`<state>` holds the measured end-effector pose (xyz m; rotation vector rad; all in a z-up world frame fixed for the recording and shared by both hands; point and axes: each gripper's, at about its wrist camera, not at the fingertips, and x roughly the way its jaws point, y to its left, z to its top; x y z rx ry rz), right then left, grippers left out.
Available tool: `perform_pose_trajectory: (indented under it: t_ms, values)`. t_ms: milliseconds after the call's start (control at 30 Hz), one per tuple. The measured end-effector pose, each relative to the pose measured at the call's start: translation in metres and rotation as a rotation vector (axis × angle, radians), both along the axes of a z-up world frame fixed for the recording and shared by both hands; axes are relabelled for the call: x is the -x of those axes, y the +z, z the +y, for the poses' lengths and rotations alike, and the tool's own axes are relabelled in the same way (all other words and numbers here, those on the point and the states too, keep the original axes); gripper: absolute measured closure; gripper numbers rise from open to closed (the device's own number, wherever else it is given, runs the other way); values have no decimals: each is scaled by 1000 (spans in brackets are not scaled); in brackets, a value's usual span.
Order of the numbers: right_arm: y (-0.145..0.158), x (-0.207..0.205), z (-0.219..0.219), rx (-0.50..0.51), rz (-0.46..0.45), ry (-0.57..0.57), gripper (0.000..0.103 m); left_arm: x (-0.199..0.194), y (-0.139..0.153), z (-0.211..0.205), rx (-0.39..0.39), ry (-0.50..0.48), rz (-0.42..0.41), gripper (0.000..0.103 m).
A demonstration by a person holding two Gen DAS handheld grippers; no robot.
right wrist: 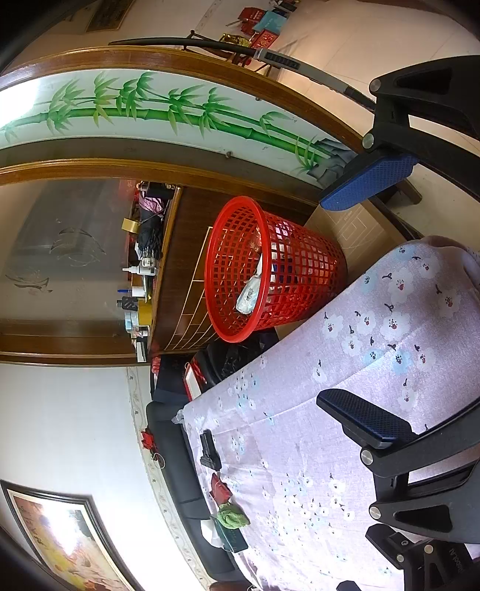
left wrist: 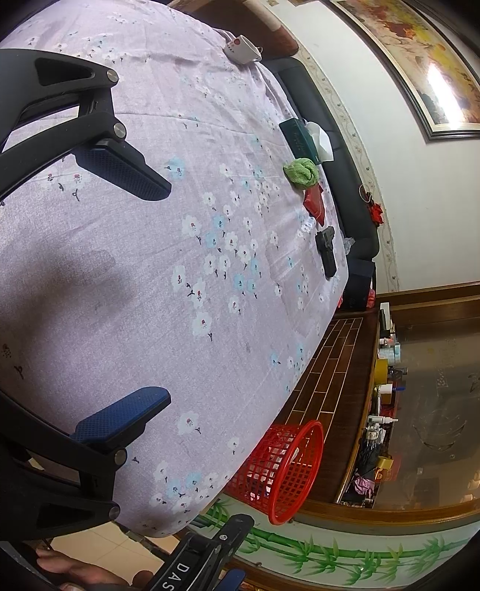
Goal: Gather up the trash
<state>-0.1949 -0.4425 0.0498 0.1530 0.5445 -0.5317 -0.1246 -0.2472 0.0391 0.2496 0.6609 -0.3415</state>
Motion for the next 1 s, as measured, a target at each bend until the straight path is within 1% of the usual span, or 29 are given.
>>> perform_pose_trajectory:
  t_ms: [433,633,767,833,933,1000]
  values:
    - [-1,0,1,-3,5,4,4,0,-3,1,6,2,11,3]
    - [-2,-1,2,-3,6,8,4,-3,-2,7,28,13,27,3]
    - [-3,-5,5,-2,6,18,4,-10,3,24,49,35,35,3]
    - [-2,-9,8,5,5,24,4,-14,7,38,62,63,36,3]
    - [2,-16,18,14,0,49,4,-22,15,66,80,134,24,3]
    - [6,-24,28,20,-5,74,4,-28,18,88,103,176,32,3]
